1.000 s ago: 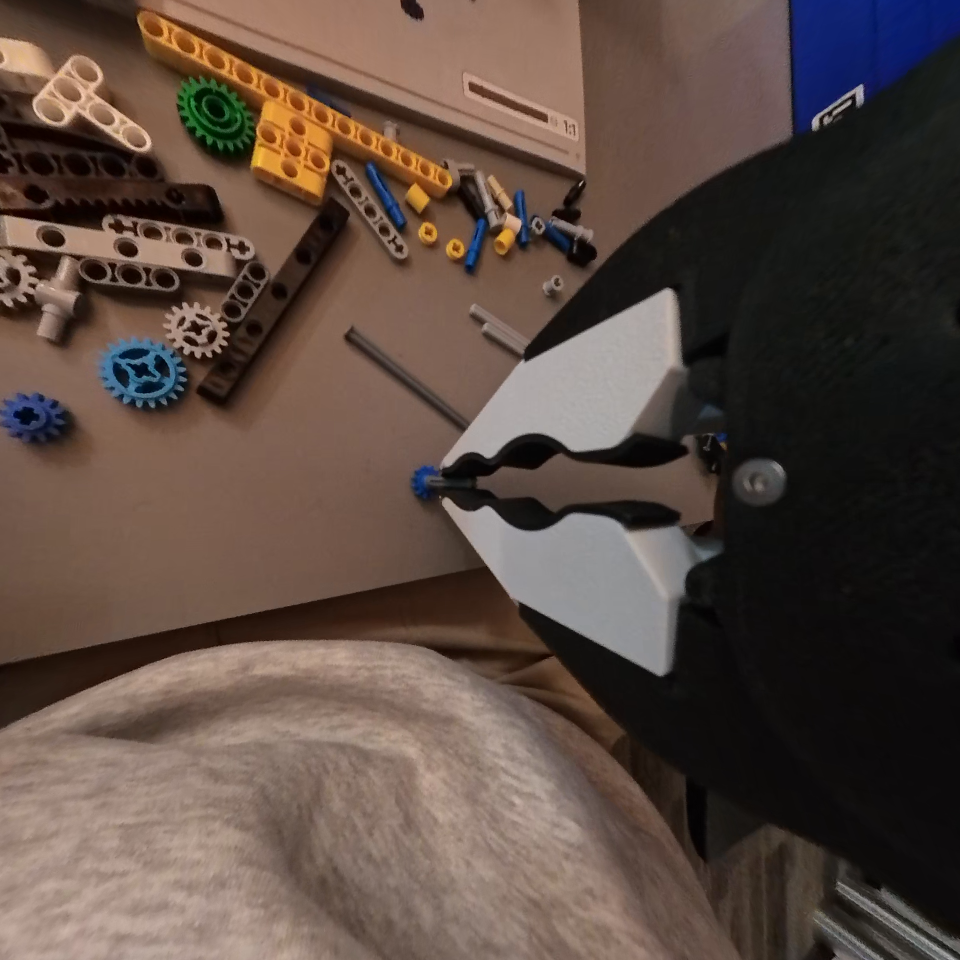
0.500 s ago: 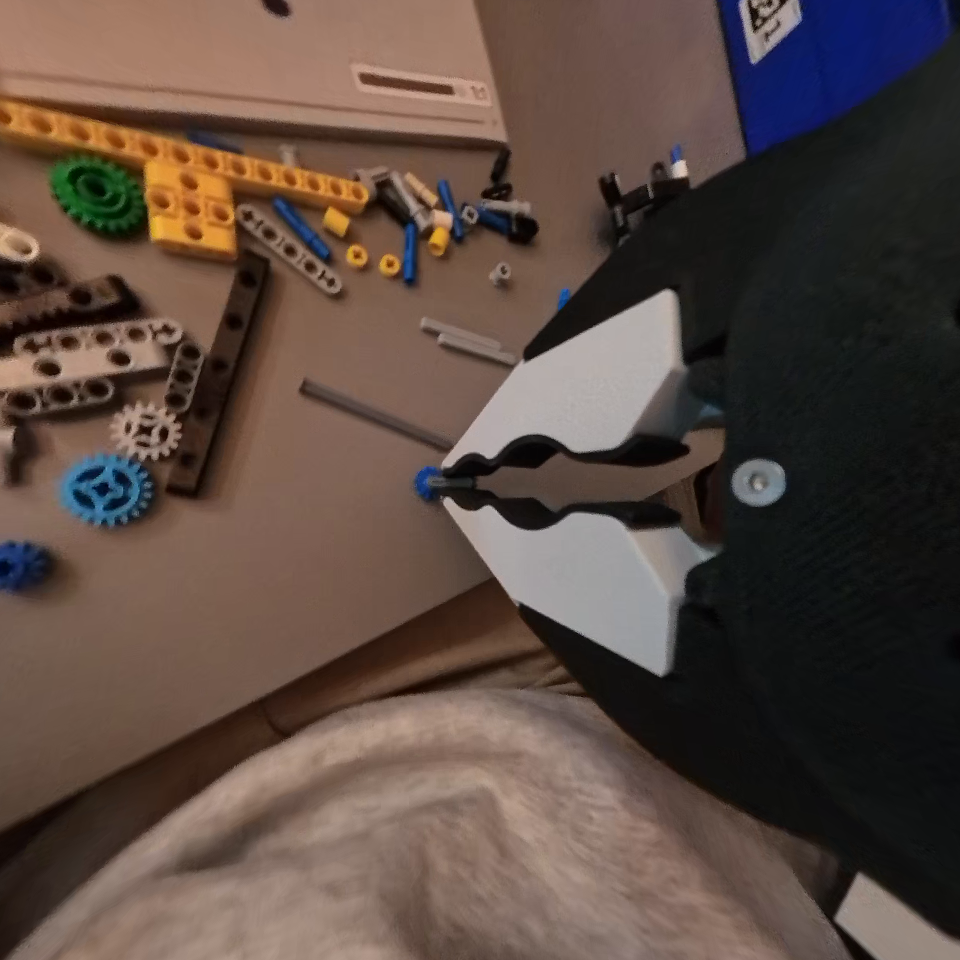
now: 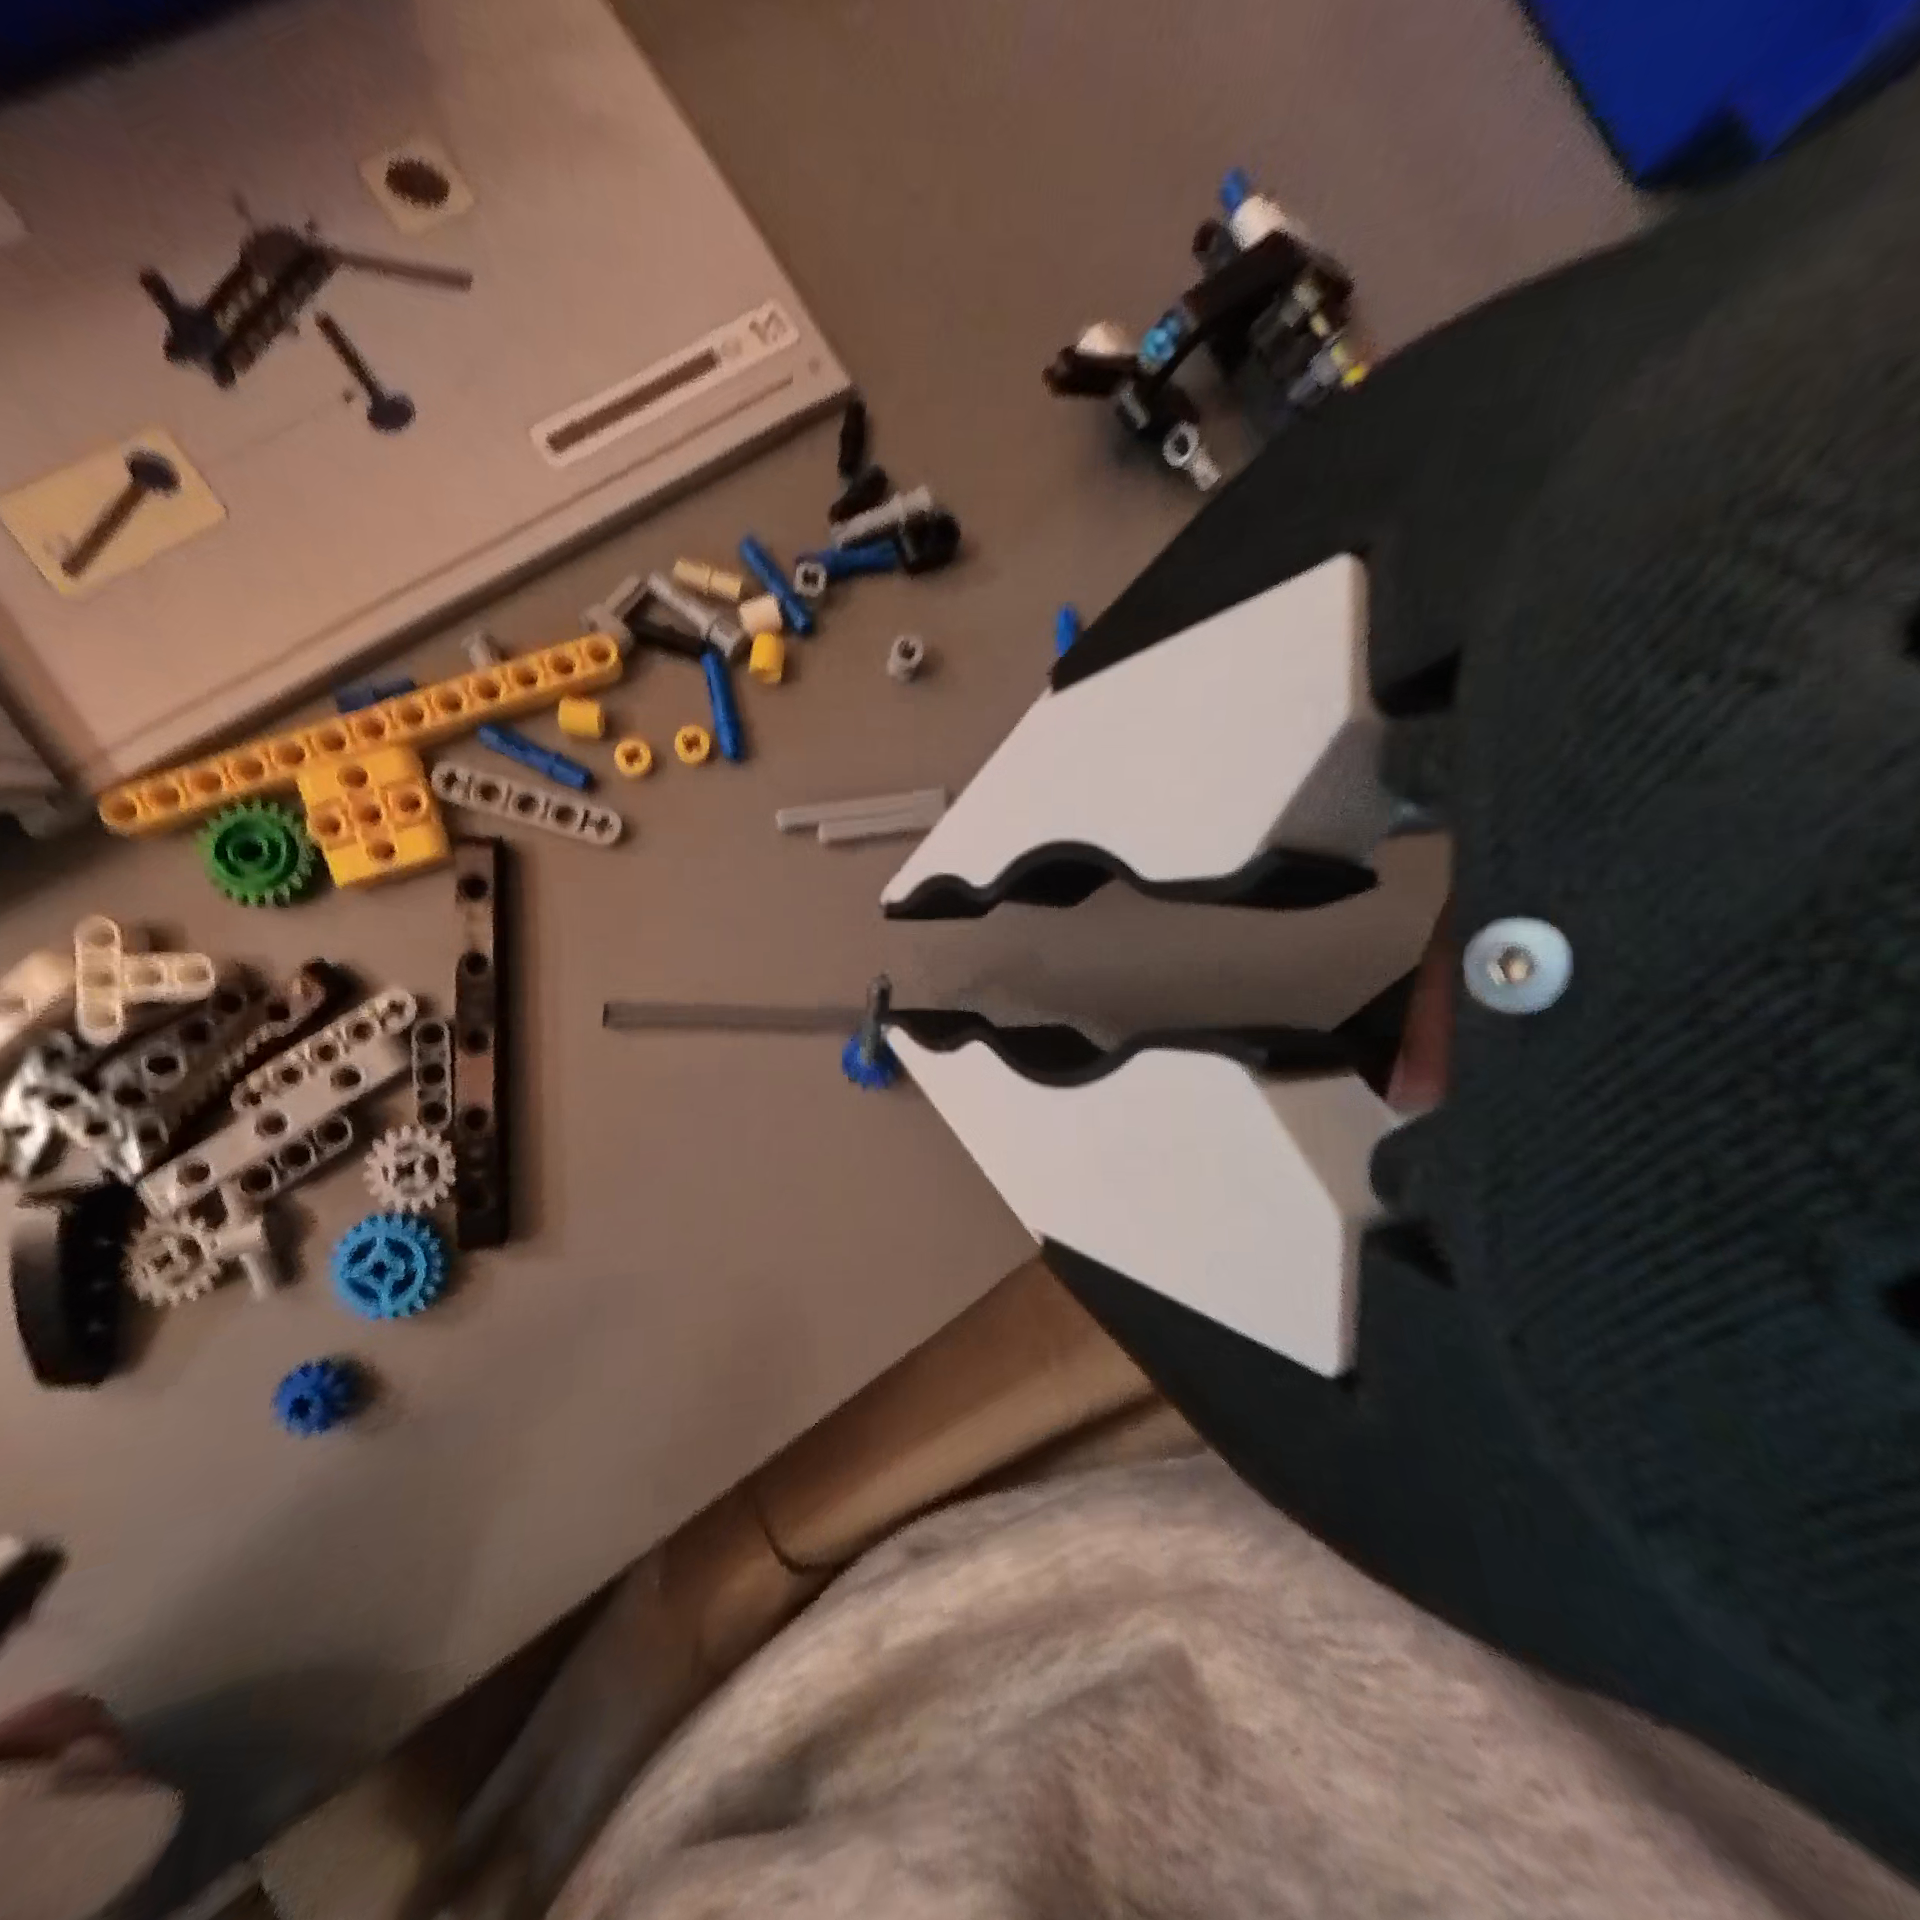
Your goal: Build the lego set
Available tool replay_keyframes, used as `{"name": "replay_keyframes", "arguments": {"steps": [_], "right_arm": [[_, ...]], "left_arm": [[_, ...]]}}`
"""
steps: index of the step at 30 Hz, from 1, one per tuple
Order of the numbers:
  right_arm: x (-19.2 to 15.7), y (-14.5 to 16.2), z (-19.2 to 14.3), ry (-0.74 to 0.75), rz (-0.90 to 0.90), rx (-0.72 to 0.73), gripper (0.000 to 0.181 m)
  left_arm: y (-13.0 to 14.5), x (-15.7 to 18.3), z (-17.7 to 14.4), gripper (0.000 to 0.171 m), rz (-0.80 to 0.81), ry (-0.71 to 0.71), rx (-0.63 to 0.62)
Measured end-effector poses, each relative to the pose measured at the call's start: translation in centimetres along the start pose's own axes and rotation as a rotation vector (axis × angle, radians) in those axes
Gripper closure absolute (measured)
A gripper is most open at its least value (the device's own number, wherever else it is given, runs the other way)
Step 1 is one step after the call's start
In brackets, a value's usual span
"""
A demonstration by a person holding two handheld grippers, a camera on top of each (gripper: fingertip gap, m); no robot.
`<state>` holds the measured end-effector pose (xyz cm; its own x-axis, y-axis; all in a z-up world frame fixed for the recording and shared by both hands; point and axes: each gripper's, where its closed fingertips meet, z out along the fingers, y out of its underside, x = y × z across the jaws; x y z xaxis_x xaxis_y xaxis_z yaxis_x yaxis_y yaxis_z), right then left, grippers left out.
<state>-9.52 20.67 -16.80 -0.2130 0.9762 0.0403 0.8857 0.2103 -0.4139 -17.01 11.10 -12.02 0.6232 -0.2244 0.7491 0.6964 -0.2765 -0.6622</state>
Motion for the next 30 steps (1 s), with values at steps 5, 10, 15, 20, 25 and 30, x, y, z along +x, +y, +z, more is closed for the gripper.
{"name": "replay_keyframes", "arguments": {"steps": [5, 10, 15, 20, 25, 30], "right_arm": [[1.1, -0.2, -1.5, -0.013, 0.125, 0.212, 0.166], [1.5, 0.2, -2.3, -0.025, 0.208, 0.393, 0.167], [1.3, 0.6, -2.2, -0.023, 0.245, 0.491, 0.16], [0.2, 0.3, -0.2, 0.015, 0.204, 0.483, 0.16], [-0.3, 0.5, 1.1, 0.085, 0.104, 0.444, 0.175], [0.5, -0.2, 0.5, 0.136, 0.1, 0.53, 0.18]], "left_arm": [[1.5, 1.2, 1.6, 0.15, 0.108, 0.008, -0.049], [3.3, 1.7, 3.6, 0.153, 0.274, -0.025, -0.104], [4.6, 1.0, 5.8, 0.155, 0.33, -0.093, -0.156], [4.3, 1.6, 7.7, 0.155, 0.333, -0.071, -0.179], [3.9, 2.0, 9.5, 0.159, 0.352, -0.009, -0.216], [3.4, 2.5, 10.2, 0.163, 0.277, 0.041, -0.149]]}}
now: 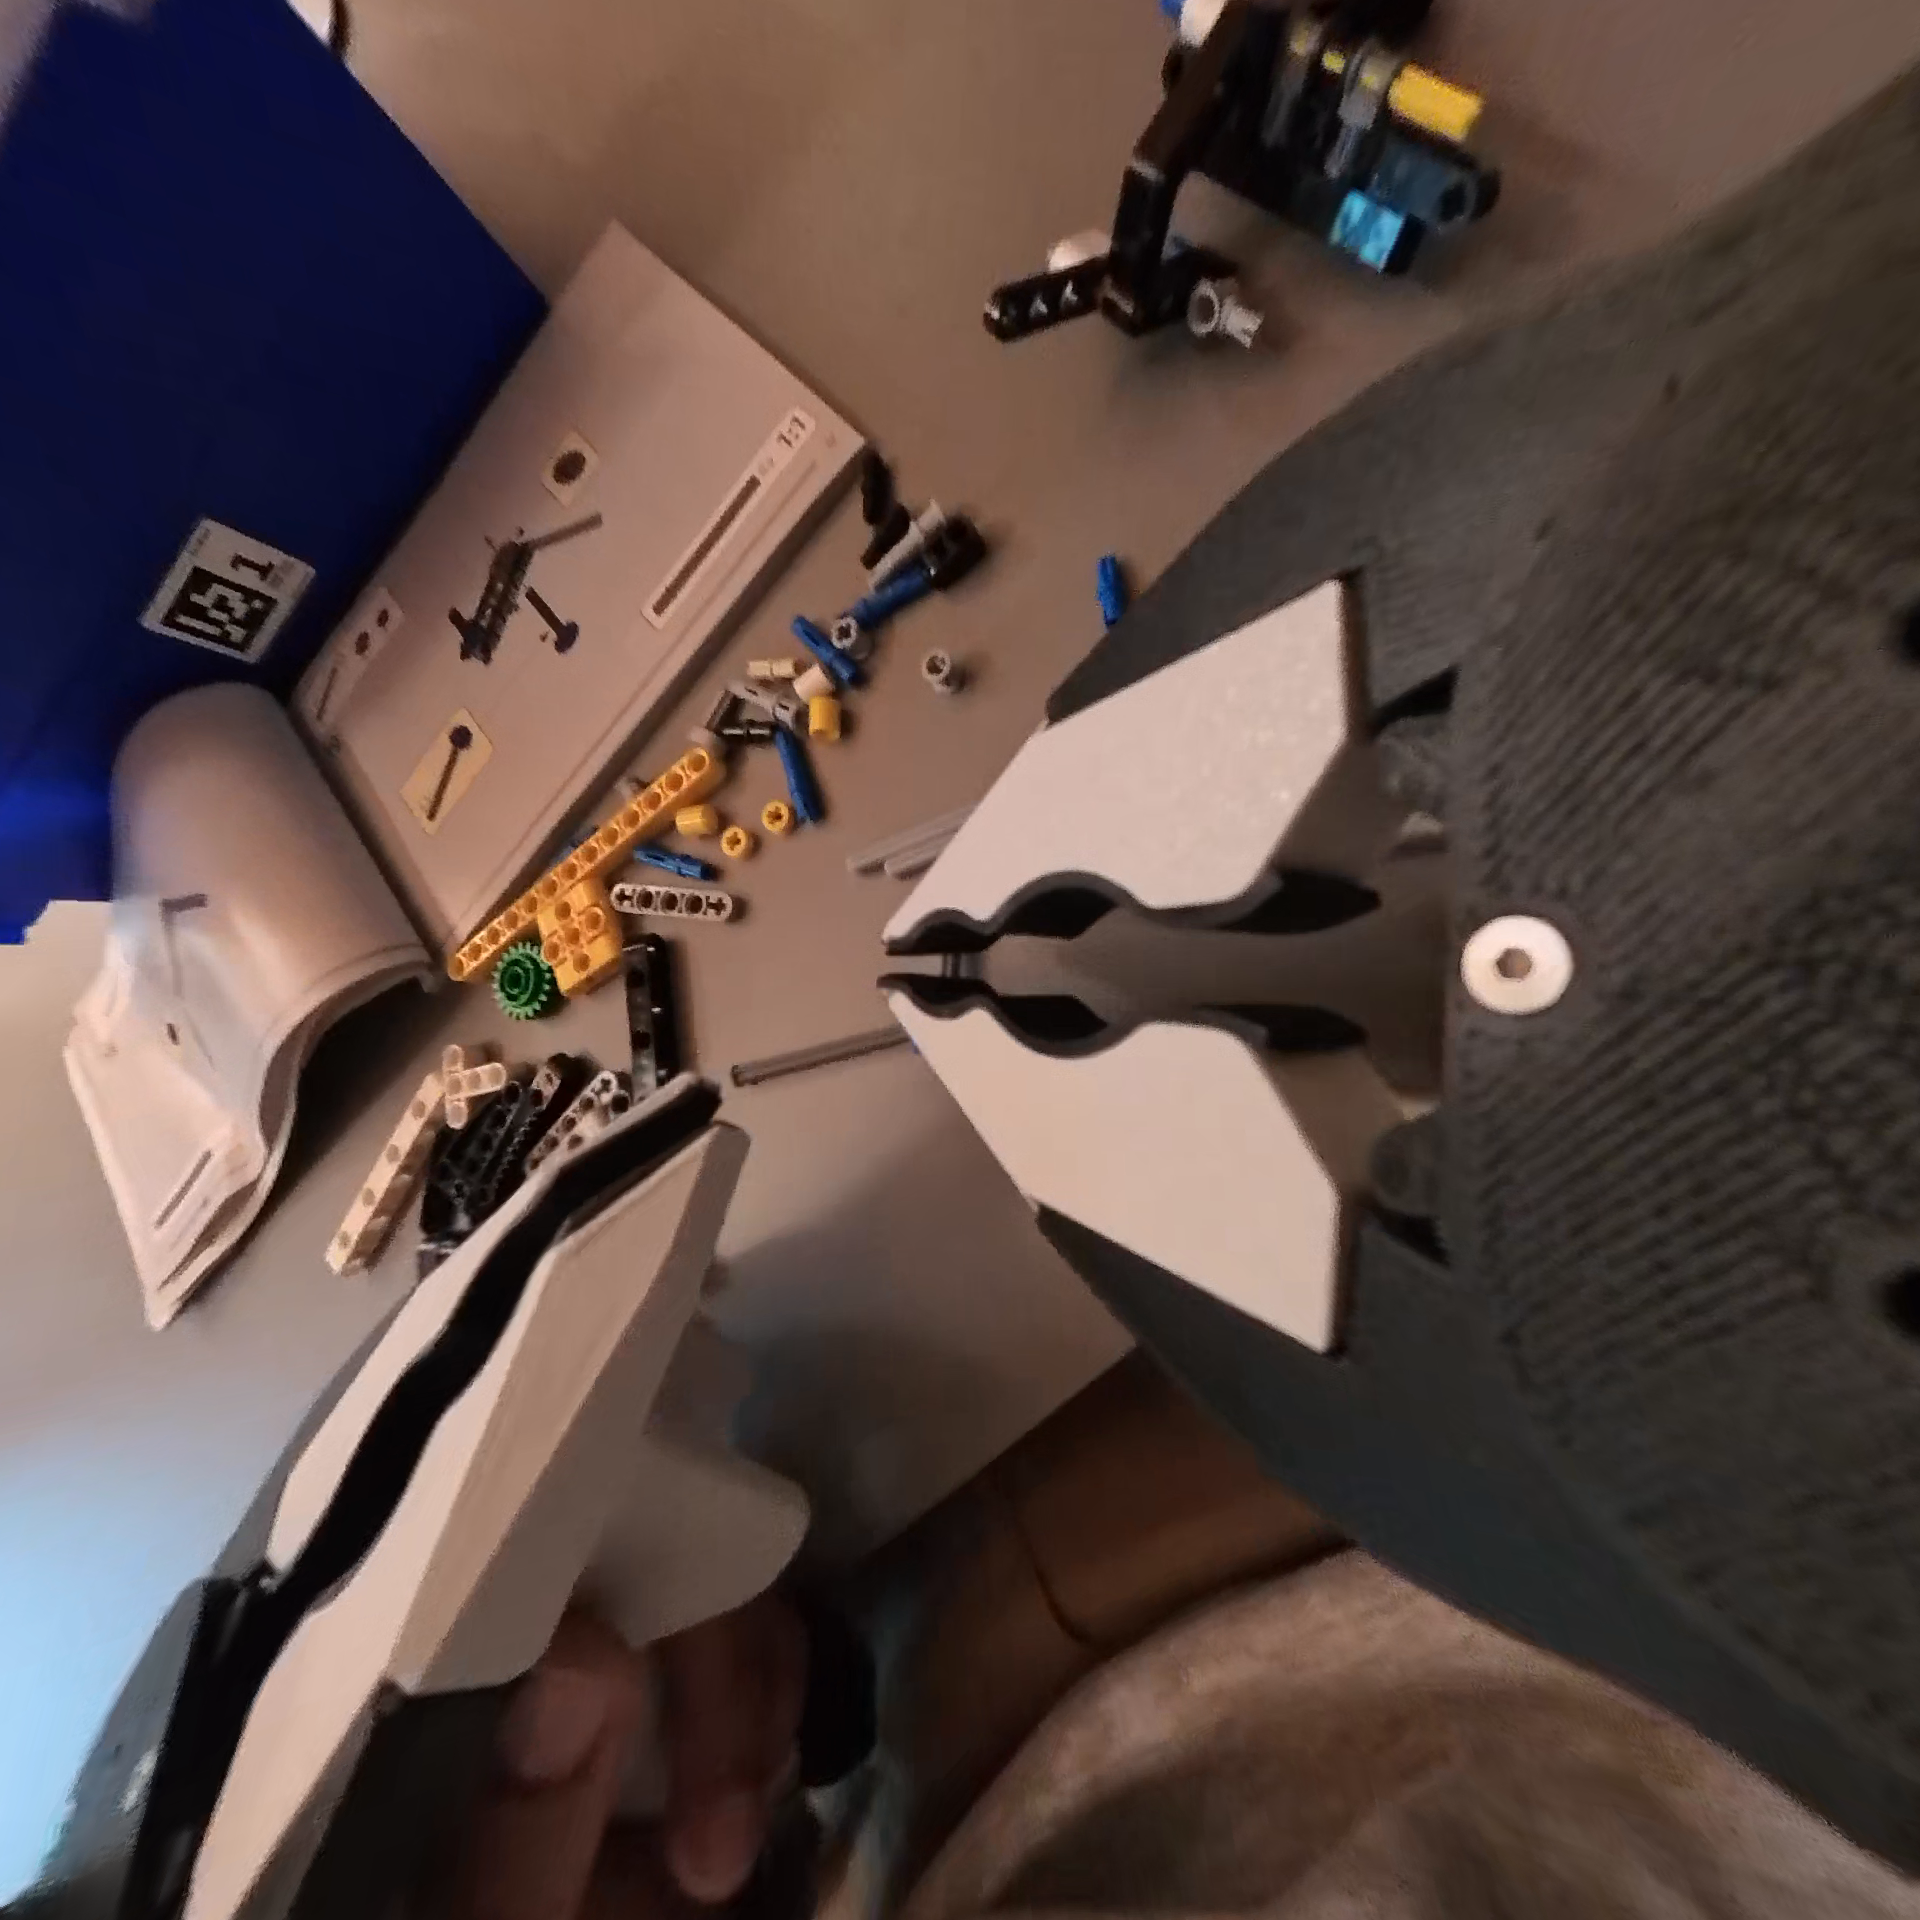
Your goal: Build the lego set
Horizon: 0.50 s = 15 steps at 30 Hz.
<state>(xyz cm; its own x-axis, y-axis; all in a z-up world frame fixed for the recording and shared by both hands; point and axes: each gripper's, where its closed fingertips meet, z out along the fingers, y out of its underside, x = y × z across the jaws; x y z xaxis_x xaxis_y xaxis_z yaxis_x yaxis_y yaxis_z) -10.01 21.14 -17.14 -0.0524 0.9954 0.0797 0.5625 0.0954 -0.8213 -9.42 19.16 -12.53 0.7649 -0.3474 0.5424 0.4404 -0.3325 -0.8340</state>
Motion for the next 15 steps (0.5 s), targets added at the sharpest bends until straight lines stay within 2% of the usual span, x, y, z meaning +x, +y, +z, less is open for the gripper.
{"name": "replay_keyframes", "arguments": {"steps": [4, 8, 15], "right_arm": [[-0.3, -0.5, -0.5, -0.093, 0.105, 0.073, 0.173], [-0.8, -0.1, -0.3, -0.167, 0.175, 0.059, 0.164], [-1.1, 1.1, 0.4, -0.13, 0.109, 0.006, 0.16]], "left_arm": [[-0.2, 0.5, -0.4, 0.159, 0.019, 0.023, 0.029], [-0.1, 0.3, -0.2, 0.158, 0.0, 0.025, 0.01], [-0.2, 0.0, -0.2, 0.159, -0.036, 0.028, 0.018]]}}
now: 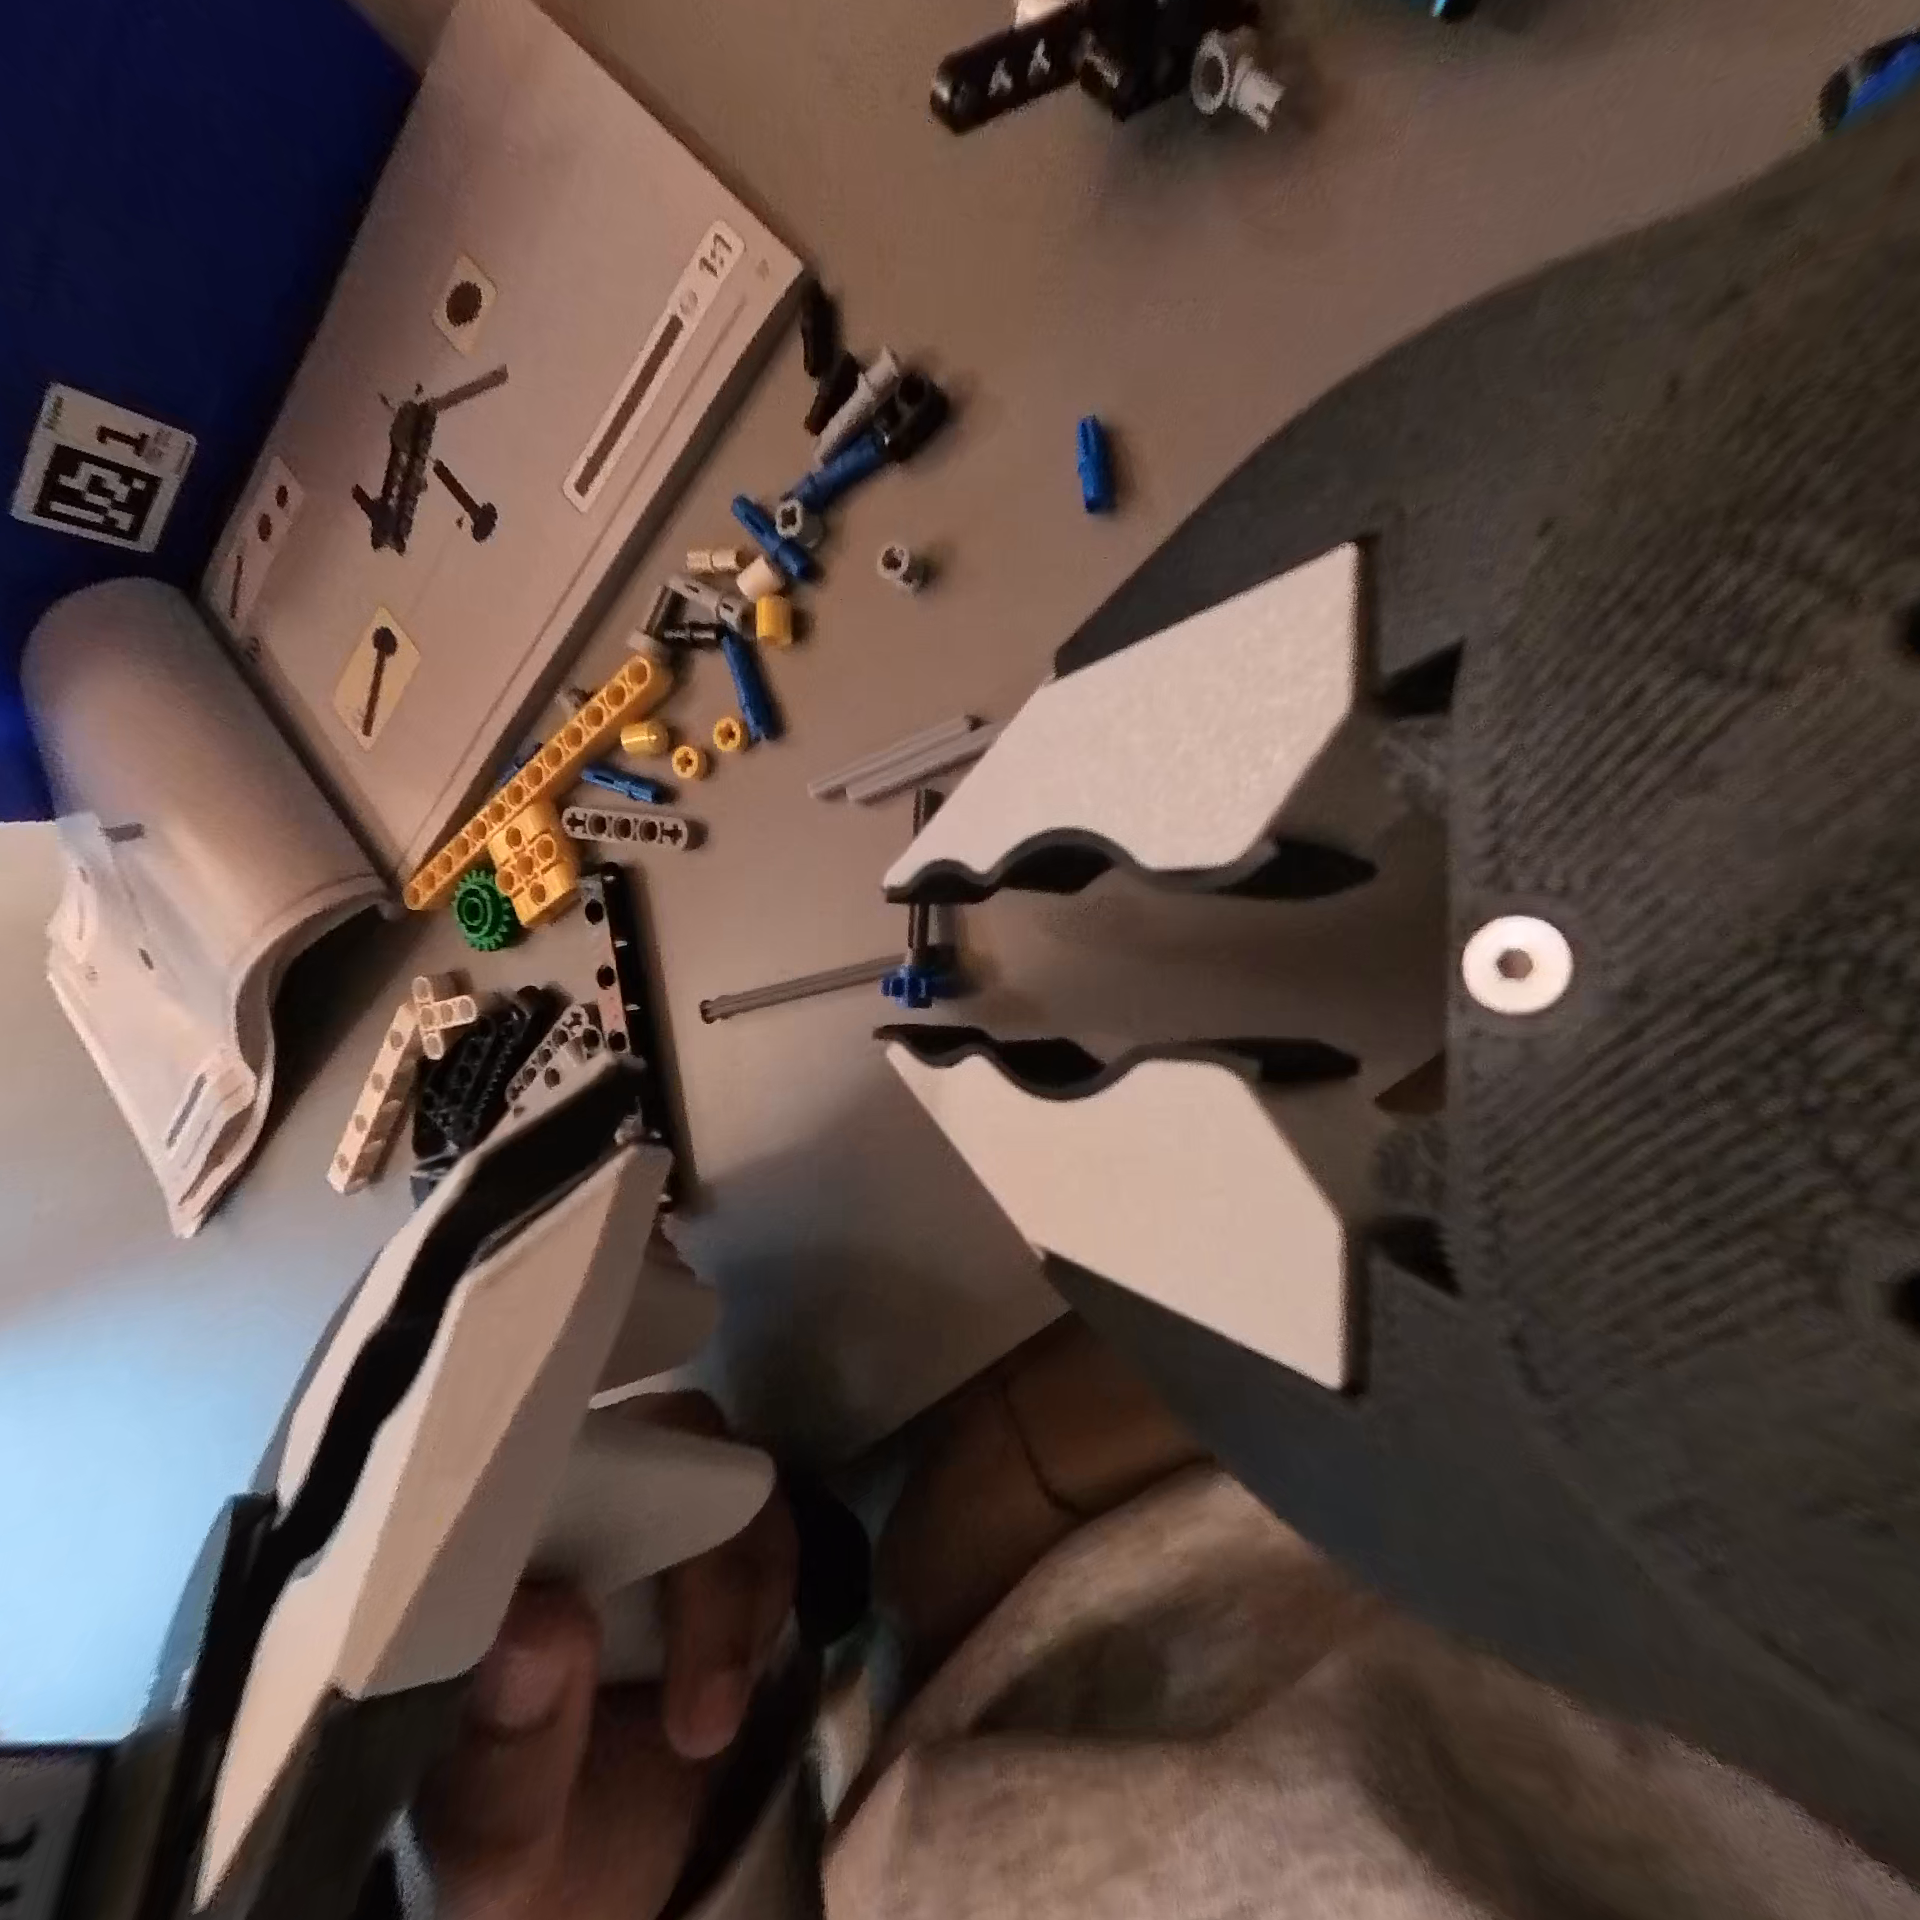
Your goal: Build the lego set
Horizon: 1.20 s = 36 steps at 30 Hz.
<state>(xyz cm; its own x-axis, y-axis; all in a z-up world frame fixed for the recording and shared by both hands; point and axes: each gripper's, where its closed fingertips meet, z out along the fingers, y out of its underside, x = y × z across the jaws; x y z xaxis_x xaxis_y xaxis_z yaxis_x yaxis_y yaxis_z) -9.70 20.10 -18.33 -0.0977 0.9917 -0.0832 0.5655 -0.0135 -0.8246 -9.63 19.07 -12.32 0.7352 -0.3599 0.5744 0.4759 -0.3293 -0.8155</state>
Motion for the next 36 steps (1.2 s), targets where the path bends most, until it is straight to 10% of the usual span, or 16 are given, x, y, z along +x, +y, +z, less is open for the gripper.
{"name": "replay_keyframes", "arguments": {"steps": [22, 36], "right_arm": [[0.3, -3.3, -1.5, -0.034, 0.034, 0.238, 0.176], [-4.2, -4.7, -2.8, -0.094, -0.314, 0.373, 0.176]], "left_arm": [[-0.1, -0.7, 0.1, 0.156, -0.094, 0.01, -0.009], [-0.6, -0.2, -0.3, 0.155, -0.219, 0.131, -0.001]]}}
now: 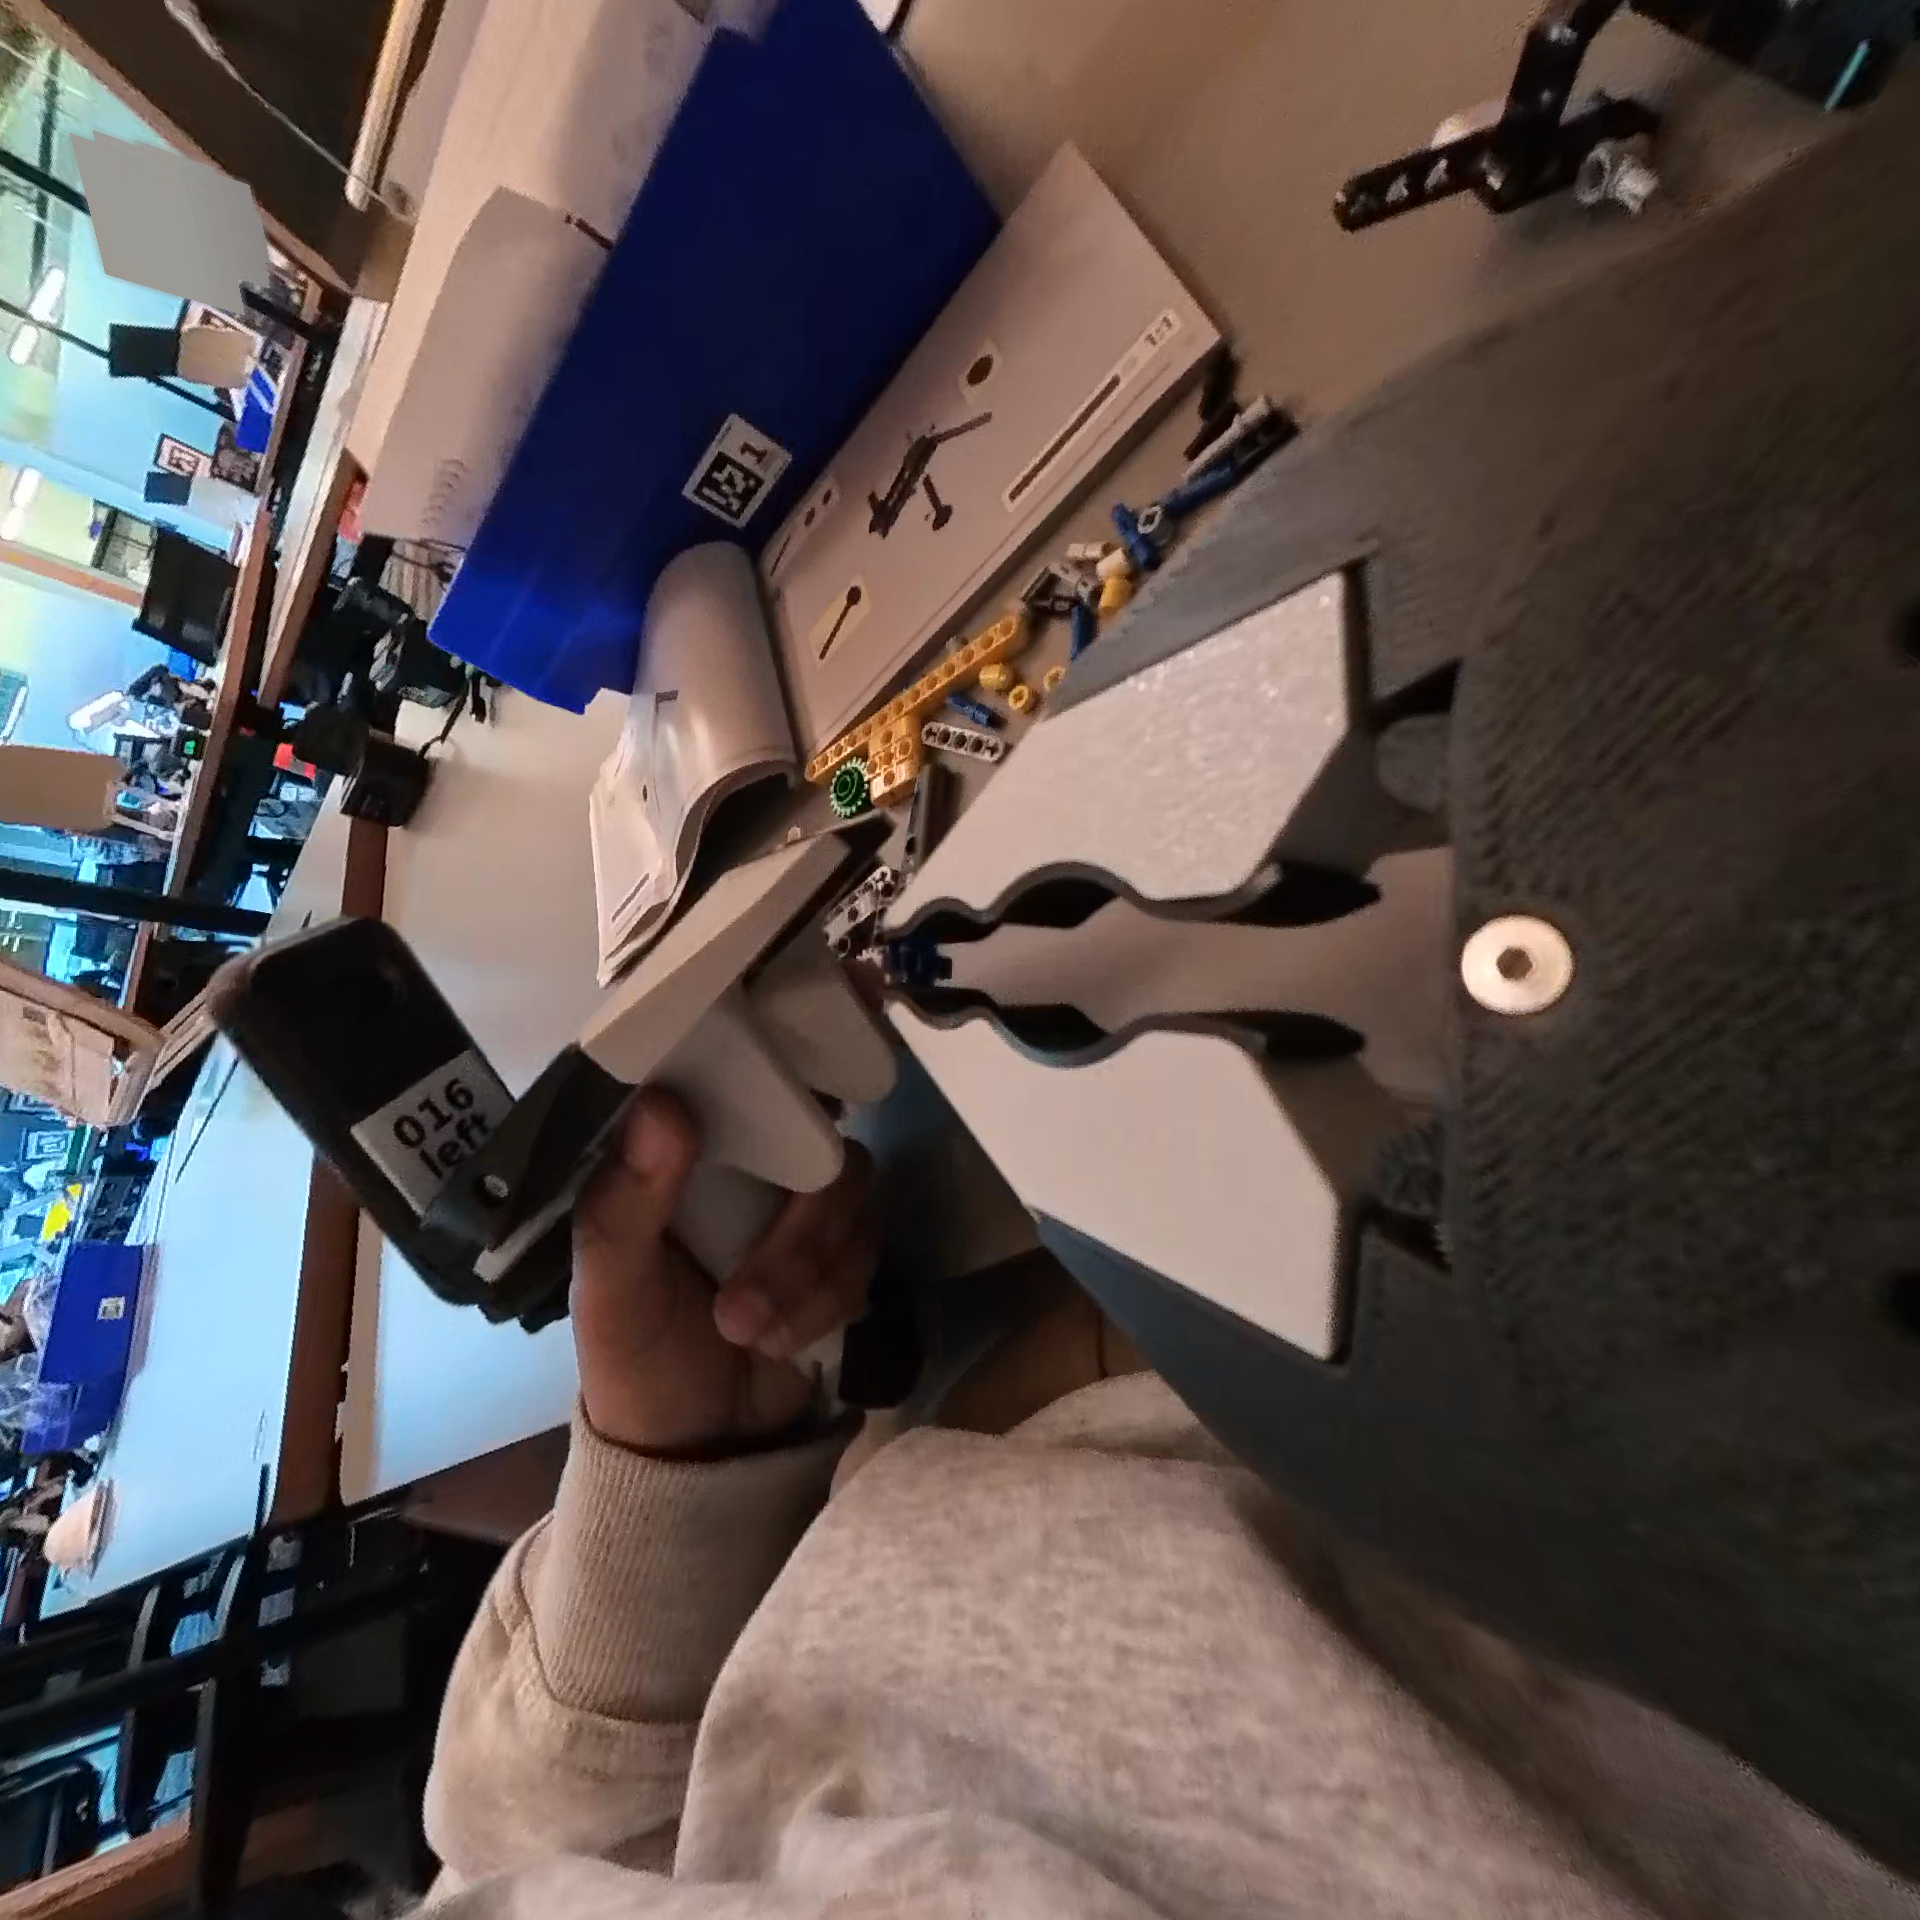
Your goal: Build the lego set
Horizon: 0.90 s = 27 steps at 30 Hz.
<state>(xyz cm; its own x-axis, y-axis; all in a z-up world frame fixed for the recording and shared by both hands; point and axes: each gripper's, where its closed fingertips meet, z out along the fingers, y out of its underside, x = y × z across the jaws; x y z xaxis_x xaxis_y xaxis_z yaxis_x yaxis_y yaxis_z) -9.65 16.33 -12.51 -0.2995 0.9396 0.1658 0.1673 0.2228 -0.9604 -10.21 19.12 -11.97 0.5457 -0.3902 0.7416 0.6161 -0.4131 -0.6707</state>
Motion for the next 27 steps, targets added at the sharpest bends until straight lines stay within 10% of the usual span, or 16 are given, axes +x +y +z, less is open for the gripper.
{"name": "replay_keyframes", "arguments": {"steps": [27], "right_arm": [[-1.0, 0.8, -0.1, 0.045, -0.337, -0.035, 0.176]], "left_arm": [[1.2, 0.1, 0.5, 0.154, 0.001, 0.006, -0.089]]}}
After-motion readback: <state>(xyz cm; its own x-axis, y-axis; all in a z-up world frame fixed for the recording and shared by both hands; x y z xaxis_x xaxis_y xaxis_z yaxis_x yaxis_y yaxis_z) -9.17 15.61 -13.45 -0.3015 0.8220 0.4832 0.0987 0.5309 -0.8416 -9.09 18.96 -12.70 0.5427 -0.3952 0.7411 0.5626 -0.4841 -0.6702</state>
